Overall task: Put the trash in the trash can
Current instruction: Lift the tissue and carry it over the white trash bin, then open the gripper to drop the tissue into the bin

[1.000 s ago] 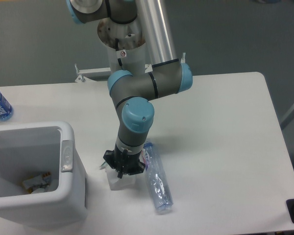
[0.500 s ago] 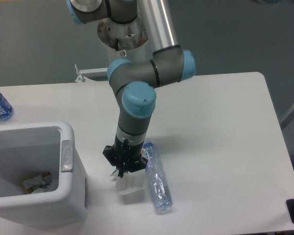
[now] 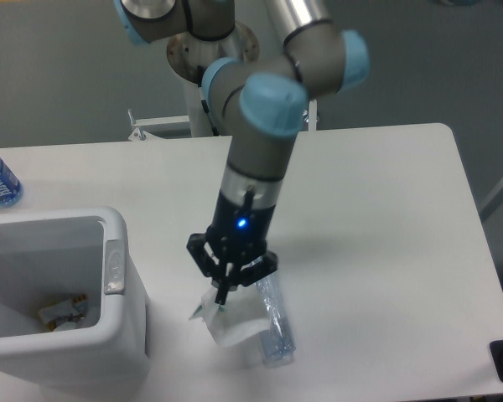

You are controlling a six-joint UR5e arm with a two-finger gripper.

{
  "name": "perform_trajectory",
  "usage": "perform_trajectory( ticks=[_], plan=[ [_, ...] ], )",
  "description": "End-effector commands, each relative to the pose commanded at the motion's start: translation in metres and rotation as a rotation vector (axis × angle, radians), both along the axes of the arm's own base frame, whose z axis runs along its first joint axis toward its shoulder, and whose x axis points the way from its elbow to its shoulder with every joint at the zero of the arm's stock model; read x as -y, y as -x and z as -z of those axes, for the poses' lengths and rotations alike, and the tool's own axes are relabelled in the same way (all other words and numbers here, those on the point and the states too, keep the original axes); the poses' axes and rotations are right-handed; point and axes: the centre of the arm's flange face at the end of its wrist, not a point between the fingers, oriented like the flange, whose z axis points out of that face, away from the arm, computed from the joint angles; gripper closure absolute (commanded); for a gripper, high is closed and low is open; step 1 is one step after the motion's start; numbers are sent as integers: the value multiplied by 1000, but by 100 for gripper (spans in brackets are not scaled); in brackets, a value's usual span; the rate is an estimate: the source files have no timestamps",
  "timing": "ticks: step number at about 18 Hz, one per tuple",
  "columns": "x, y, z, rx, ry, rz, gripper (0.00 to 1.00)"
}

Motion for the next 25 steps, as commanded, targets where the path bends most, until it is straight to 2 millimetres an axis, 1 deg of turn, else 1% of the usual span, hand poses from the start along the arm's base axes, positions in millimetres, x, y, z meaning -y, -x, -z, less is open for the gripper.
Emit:
perform_trajectory(
  ticks=[1,3,6,8,11,12,14,16,19,21,23,25],
  plan=[
    [1,-1,-8,14,-18,-6,100],
    [3,-7,-17,55,-36,-37,100],
    [7,-26,-38,98,-78,-35,100],
    [10,-38,-42,151,-106,-8,100],
    [11,-62,-59,214,-158,38,100],
    [5,-77,-60,222,-158,63,100],
    [-3,-100,-56,231,-148,98,100],
    [-8,-118,-54,236,-144,125,100],
    [-21,-143,-51,239,-134,174,100],
    [-32,-155,-42,245,-124,203,100],
    [-50,-174,-25,254,-101,249,100],
    [-60,-182,-14,250,-88,279,100]
  ],
)
